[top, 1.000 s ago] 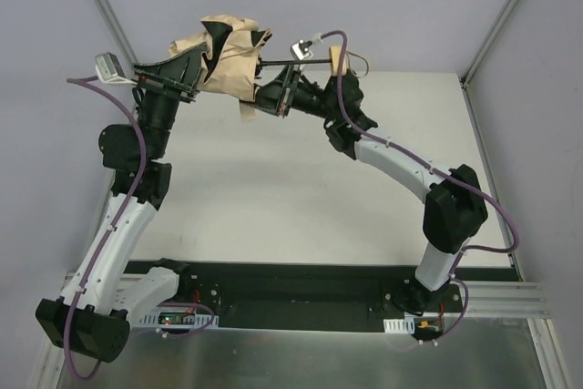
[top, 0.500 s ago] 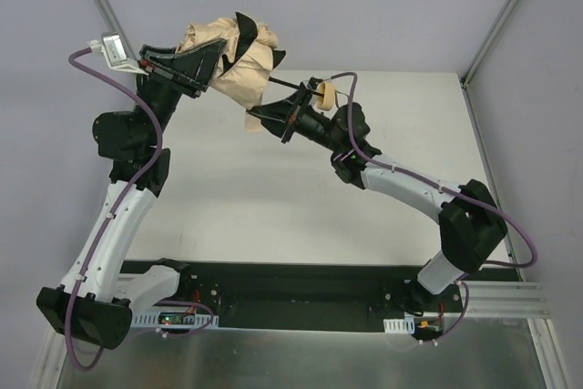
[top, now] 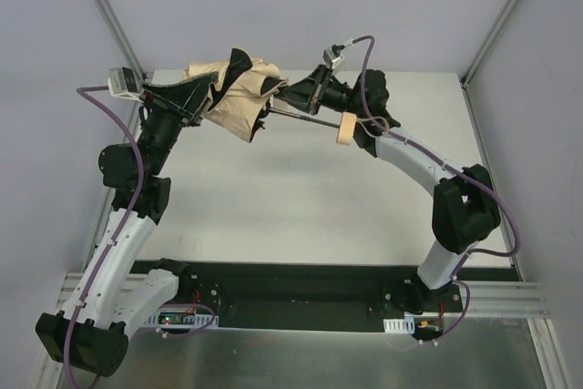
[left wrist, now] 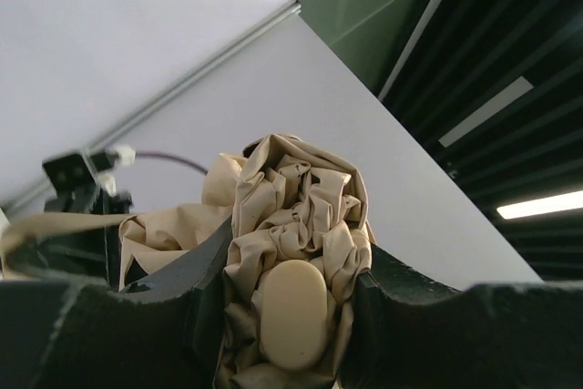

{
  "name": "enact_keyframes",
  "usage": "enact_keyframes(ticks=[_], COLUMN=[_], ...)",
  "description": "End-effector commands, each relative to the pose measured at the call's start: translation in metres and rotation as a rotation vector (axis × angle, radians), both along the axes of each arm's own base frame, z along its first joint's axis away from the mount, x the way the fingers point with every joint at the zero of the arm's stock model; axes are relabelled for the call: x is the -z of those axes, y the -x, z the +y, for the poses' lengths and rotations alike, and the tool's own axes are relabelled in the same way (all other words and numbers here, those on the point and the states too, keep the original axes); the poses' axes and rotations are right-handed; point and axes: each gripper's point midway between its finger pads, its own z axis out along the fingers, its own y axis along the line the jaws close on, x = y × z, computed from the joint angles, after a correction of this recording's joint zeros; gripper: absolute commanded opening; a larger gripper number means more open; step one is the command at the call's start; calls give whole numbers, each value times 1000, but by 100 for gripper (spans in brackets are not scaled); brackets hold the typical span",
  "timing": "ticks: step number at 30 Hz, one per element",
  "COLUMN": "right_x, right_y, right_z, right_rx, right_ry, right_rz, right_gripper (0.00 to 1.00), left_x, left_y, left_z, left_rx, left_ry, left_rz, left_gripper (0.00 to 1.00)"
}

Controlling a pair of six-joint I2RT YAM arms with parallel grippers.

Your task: Put away the umbrella

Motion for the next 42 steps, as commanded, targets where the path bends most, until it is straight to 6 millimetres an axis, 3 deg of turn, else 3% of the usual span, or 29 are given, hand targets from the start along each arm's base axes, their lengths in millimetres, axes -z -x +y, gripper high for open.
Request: enact_keyframes(ticks=[1, 4, 6, 10, 13, 15, 18, 22, 29, 33, 38, 42], right_x=[-27, -50, -79, -117, -120, -120, -122, -125, -151, -139, -99, -71], right_y=[-7, -20, -17, 27, 69, 80, 88, 79, 78, 92, 108, 138], right_z=[-25, -50, -62, -67, -67, -68, -66, -57, -11, 19, 29, 32], right_rx=[-25, 57, 75, -65, -92, -18, 65, 124, 56, -99, -143, -216], right_ry=[134, 305, 353, 353, 402, 450, 449, 465, 220, 176, 362, 476], right_rz=[-358, -520, -660, -873, -1097, -1193, -1217, -1189, -1048, -984, -877, -868], right_gripper=[0, 0, 0, 0, 0, 0, 0, 0, 0, 0, 0, 0], left_x=[-2, 28, 51, 84, 96, 105, 120, 140, 212, 227, 241, 250], left_y=[36, 35, 33, 30, 23, 21, 20, 20, -10, -29, -56, -71], left_z=[-1, -8, -17, -34, -42, -49, -59, -58, -45, -39, -23, -20], left_rx=[148, 174, 223, 284, 301, 347, 418, 374, 196, 94, -66, -96], left_ry=[83, 24, -15, -161, -247, -293, -383, -519, -669, -652, -520, -474], left_rz=[57, 165, 250, 333, 353, 366, 364, 278, 354, 305, 336, 389], left_gripper=[0, 0, 0, 0, 0, 0, 0, 0, 0, 0, 0, 0])
